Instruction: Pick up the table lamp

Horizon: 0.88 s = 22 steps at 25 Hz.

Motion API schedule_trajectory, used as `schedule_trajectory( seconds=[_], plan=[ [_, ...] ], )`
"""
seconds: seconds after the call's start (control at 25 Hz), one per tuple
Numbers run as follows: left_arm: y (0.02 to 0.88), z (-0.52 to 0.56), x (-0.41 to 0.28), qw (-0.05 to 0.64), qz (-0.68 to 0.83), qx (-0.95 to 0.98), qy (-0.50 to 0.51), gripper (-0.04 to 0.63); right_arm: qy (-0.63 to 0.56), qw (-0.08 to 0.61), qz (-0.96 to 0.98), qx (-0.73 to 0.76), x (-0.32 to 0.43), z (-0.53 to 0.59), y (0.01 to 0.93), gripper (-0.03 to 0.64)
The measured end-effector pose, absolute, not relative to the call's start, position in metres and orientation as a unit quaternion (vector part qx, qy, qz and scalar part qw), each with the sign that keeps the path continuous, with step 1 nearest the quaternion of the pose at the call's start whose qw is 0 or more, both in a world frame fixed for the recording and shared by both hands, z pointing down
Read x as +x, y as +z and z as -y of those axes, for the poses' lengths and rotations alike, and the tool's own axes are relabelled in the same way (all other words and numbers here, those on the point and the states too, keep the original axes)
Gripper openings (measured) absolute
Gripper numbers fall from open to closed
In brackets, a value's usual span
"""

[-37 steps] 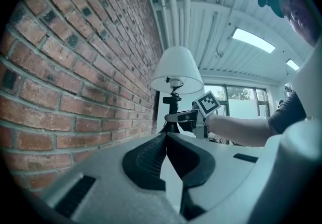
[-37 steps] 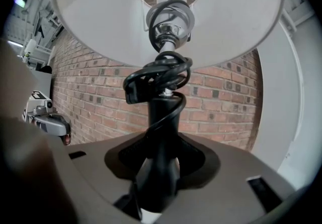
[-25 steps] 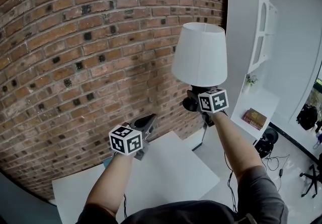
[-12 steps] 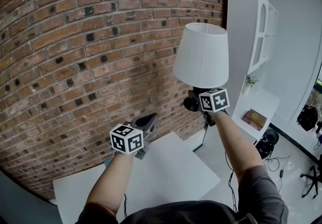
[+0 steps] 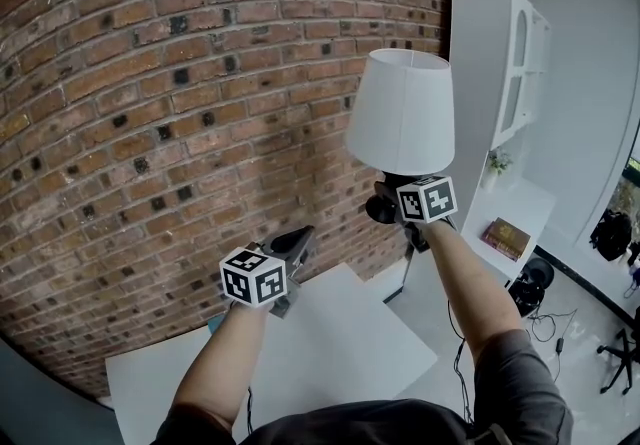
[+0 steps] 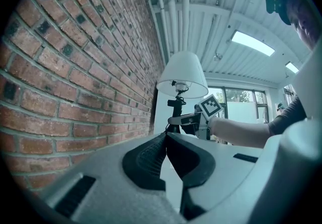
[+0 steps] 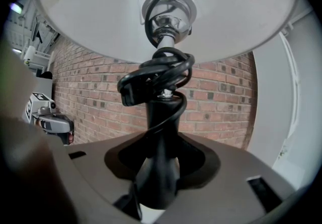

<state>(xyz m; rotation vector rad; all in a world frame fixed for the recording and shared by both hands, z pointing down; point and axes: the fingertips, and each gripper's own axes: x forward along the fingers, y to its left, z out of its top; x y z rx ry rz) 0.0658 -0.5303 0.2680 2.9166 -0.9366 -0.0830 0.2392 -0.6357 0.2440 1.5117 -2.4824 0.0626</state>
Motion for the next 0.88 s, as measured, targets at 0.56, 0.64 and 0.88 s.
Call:
schedule_trajectory(
  seconds=[0.56, 0.64, 0.88],
  plan=[
    [0.2651, 0.5274, 0.0656, 0.034, 0.304, 0.952, -0.029, 0.003, 0.018, 0.123, 0.848, 0.515, 0.2343, 0.6328, 0.2429, 0.16],
    [0.2647, 0.5274, 0.0662, 0.034, 0.303, 0.952, -0.029, 0.005, 0.019, 0.125, 0.847, 0.516, 0.2348, 0.6331, 0.2439, 0.16],
    [0.2665, 0.5284, 0.0667, 0.035, 0.302, 0.952, -0.03, 0.004, 0.018, 0.123, 0.85, 0.512, 0.2308, 0.6339, 0.2425, 0.16]
  ],
)
